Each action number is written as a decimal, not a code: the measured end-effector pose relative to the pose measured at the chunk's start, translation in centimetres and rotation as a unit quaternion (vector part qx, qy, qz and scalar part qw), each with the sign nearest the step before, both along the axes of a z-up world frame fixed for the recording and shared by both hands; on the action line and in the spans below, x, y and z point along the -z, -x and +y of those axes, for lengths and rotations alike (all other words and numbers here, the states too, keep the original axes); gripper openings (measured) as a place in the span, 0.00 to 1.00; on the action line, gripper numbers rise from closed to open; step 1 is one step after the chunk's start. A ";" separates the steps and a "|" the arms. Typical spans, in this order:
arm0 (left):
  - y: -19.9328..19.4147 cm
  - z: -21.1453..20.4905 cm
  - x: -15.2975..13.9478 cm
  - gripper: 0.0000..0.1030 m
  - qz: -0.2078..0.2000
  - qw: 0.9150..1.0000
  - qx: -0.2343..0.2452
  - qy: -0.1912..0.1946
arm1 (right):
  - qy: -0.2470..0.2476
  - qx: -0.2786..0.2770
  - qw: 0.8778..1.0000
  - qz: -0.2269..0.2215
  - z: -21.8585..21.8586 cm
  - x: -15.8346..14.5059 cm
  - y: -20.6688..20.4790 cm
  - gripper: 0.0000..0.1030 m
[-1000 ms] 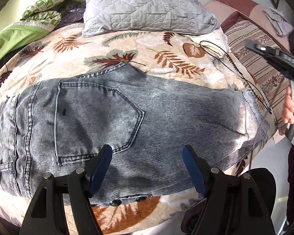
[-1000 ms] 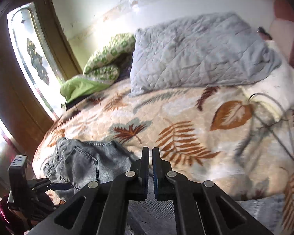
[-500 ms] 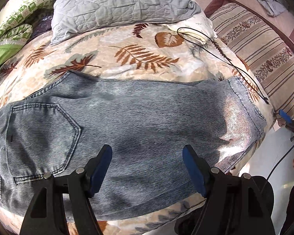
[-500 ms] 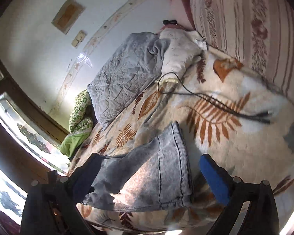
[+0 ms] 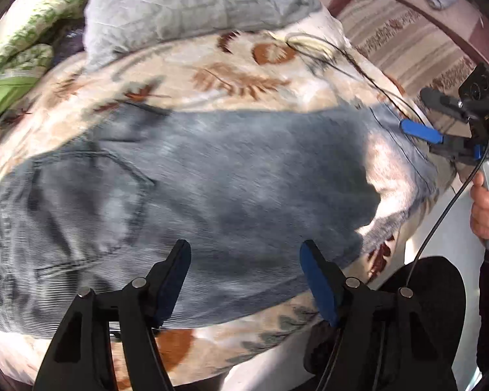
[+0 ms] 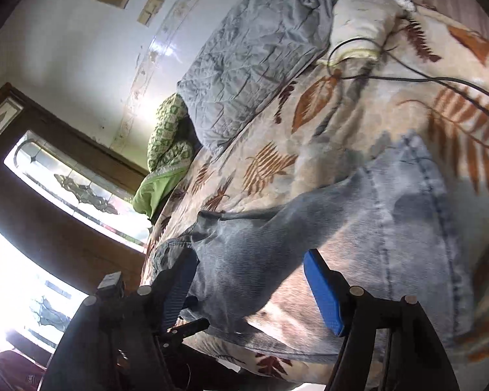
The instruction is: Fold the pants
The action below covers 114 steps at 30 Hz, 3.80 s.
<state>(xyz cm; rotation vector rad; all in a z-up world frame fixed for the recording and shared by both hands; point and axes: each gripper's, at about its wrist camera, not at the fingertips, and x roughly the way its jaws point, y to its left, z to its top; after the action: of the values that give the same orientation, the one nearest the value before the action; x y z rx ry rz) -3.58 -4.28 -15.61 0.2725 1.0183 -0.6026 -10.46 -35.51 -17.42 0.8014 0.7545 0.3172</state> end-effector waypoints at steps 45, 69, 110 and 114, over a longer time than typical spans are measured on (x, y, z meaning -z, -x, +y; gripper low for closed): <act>-5.7 21.2 0.5 0.64 0.011 0.978 -0.205 -0.036 | 0.325 -0.249 0.911 0.054 27.7 4.6 -28.7 0.03; -4.6 5.5 0.1 0.64 -0.027 0.998 -0.035 -0.051 | 0.277 -0.159 0.936 0.150 7.4 1.9 -6.6 0.04; 1.0 -8.3 3.1 0.63 0.053 0.988 0.139 -0.033 | -0.161 0.202 0.964 0.064 -9.8 9.1 10.7 0.63; -1.1 -9.0 1.4 0.64 0.030 0.995 0.088 0.021 | -0.149 0.218 0.962 0.066 -9.1 9.0 9.9 0.61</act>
<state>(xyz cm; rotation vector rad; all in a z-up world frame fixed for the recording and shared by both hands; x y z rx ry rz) -2.52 -13.24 -17.03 0.3102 1.0447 -0.7952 -20.33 -44.65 -26.38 1.2572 0.6406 -0.0238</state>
